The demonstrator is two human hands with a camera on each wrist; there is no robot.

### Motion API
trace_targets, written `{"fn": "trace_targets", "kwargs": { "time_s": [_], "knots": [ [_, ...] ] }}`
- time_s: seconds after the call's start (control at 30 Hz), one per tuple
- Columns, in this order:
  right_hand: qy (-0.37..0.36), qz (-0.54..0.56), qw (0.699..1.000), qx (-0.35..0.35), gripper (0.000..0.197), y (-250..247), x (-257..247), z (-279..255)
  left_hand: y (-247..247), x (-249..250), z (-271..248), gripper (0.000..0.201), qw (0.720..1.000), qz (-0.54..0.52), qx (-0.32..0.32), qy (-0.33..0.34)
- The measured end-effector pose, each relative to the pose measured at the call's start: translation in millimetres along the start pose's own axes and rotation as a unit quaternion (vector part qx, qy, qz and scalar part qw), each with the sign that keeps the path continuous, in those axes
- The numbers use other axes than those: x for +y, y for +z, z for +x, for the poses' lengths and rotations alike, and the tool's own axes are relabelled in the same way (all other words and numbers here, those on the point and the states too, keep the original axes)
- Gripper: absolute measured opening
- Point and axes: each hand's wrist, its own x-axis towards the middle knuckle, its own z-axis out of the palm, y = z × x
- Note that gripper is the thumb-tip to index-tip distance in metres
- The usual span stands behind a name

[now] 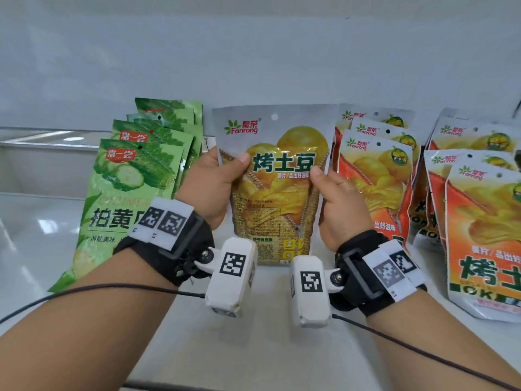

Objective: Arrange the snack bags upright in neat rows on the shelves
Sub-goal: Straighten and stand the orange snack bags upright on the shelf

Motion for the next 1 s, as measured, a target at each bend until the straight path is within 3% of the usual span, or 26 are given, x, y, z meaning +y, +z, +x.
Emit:
{"fn": "trace_targets", "kwargs": {
  "time_s": [0.13,0.3,0.4,0.47,0.53,0.57,0.63,0.7,0.77,0.87,1.0],
  "knots": [
    [-0.011,-0.013,1.0,0.001,0.011,1,1,-2,0,1,-4,0.016,1.0,0.006,0.021,0.002],
    [-0.036,-0.054,0.997,0.045,0.02,2,-1,-3,1,9,-6,0.016,0.998,-0.029,0.062,-0.018],
    [-0.035,-0.103,0.994,-0.006,0.016,6,-3,-9,7,14,-12,0.043,0.994,-0.014,0.095,-0.054],
    [-0.014,-0.103,0.991,-0.085,0.018,11,-4,-14,13,19,-19,0.049,0.994,-0.062,0.044,-0.08],
    [0.005,-0.085,0.985,-0.152,0.047,13,-2,-16,14,21,-22,0.06,0.992,-0.07,-0.027,-0.096],
    [0.009,-0.085,0.981,-0.173,0.057,14,-1,-17,14,22,-24,0.068,0.993,-0.051,-0.049,-0.096],
    [-0.001,-0.1,0.982,-0.159,0.054,15,0,-18,12,19,-24,0.077,0.992,-0.032,-0.07,-0.096],
    [-0.014,-0.127,0.989,-0.071,0.035,12,2,-13,11,14,-23,0.062,0.996,0.001,-0.046,-0.077],
    [-0.003,-0.092,0.996,-0.018,0.028,6,6,-7,8,7,-21,0.033,0.994,0.093,0.0,-0.055],
    [0.049,-0.002,0.999,-0.006,0.022,3,8,-2,-2,-10,-20,0.033,0.987,0.119,0.004,-0.11],
    [0.057,-0.002,0.998,-0.007,0.02,1,10,-1,-10,-26,-20,0.022,0.979,0.13,-0.011,-0.159]
  ]
}}
